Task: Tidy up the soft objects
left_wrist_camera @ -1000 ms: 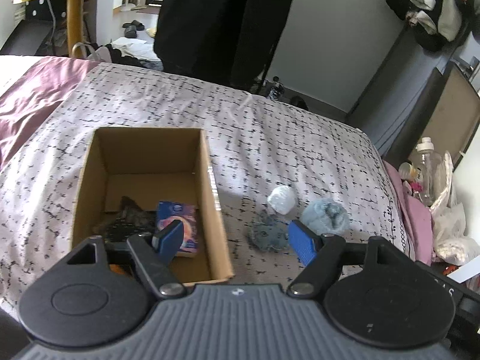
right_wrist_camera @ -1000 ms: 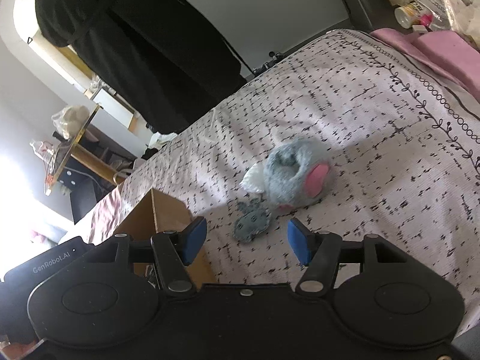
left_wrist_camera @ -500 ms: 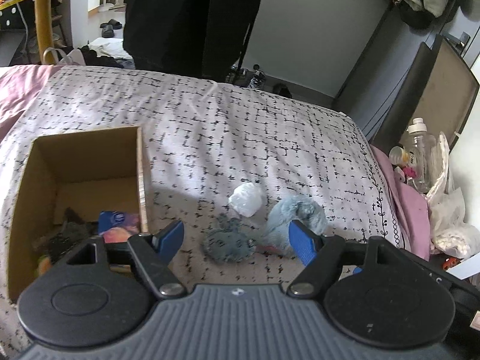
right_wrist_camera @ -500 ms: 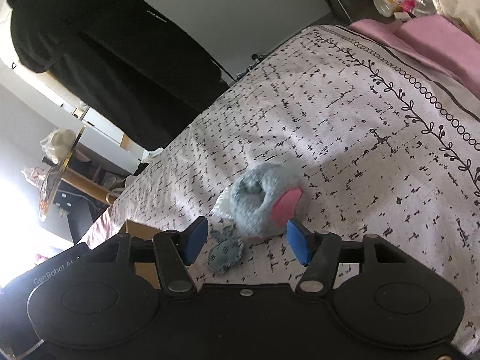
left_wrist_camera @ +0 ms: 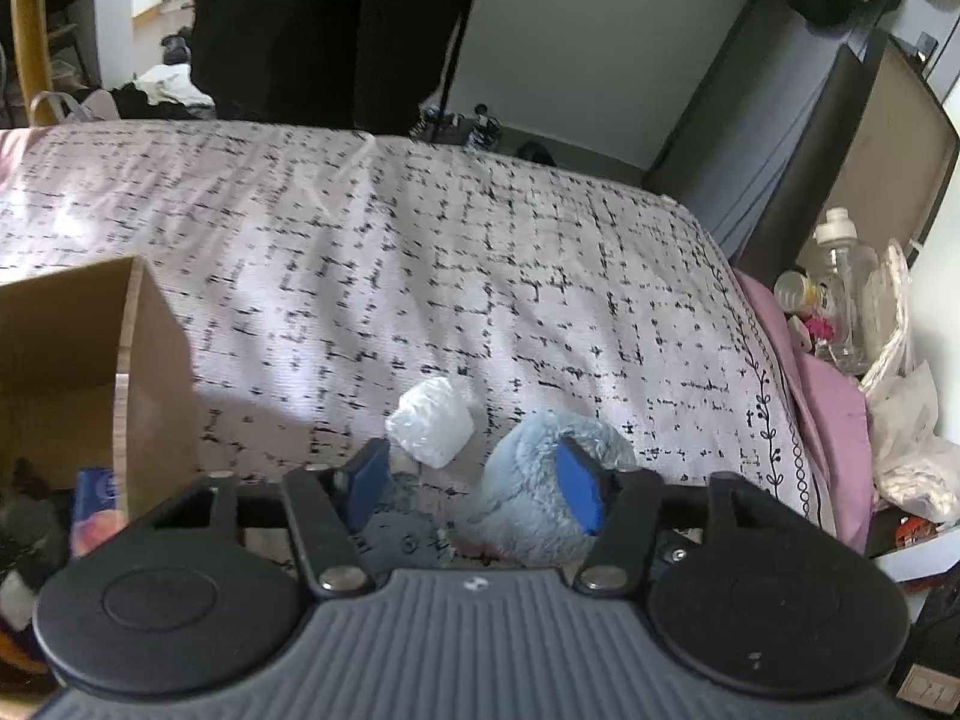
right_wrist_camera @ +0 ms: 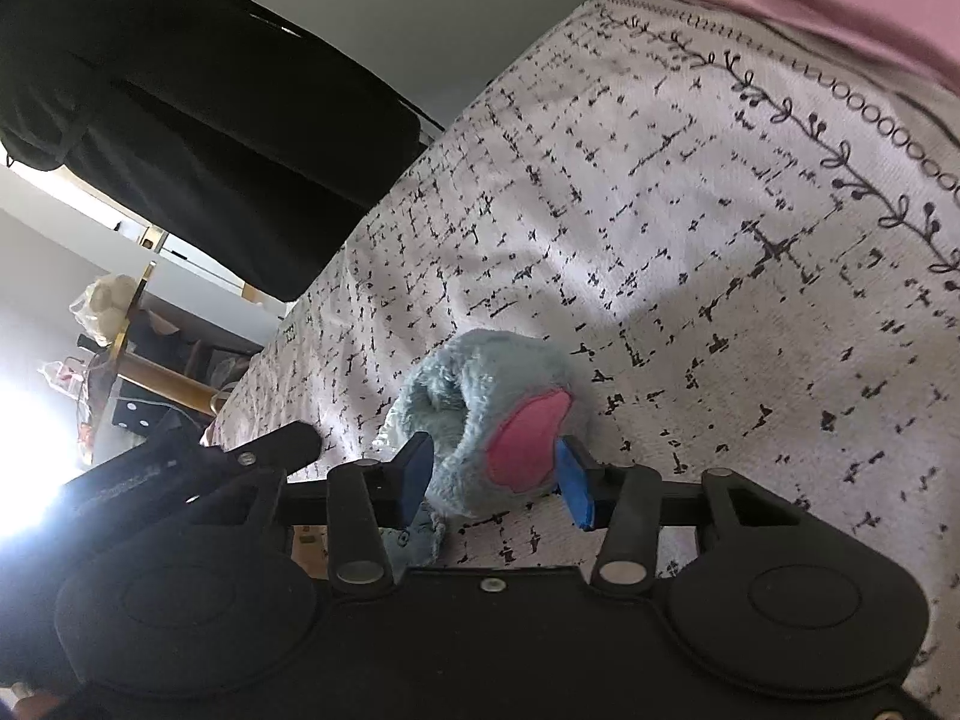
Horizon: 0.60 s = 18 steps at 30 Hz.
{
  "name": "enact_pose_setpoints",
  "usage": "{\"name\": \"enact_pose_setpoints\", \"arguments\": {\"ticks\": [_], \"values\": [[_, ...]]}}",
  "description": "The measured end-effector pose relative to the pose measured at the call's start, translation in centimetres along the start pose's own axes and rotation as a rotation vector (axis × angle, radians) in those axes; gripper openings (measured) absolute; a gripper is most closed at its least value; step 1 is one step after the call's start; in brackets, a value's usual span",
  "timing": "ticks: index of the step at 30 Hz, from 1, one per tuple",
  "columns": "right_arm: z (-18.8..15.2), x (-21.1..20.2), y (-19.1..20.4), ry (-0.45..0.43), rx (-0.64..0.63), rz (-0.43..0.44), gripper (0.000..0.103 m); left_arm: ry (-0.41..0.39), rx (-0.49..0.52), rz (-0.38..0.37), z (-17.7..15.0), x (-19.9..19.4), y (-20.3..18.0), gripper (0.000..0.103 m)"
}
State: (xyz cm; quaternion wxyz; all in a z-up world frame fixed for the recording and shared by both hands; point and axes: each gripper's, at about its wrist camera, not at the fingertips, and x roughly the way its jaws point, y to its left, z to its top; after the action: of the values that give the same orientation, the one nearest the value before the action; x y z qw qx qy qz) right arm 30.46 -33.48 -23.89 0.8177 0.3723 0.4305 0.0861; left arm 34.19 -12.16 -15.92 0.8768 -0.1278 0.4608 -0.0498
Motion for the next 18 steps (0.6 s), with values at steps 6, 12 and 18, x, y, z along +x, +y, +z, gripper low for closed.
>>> {"name": "enact_pose_setpoints", "arguments": {"ticks": [6,12,18], "values": [[0.2,1.5,-0.7,0.009,0.008,0.010,0.042,0.037,-0.007,-0.019,0.2,2.8,-0.3,0.041],[0.3,2.2,-1.6,0.010,0.036,0.012,0.032,0.062,-0.029,-0.049,0.5,4.9,-0.3,0.033],[0.2,2.4,-1.7,0.013,0.036,0.016,0.026,0.108,-0.028,-0.111,0.2,5.6,-0.8,0.027]]}}
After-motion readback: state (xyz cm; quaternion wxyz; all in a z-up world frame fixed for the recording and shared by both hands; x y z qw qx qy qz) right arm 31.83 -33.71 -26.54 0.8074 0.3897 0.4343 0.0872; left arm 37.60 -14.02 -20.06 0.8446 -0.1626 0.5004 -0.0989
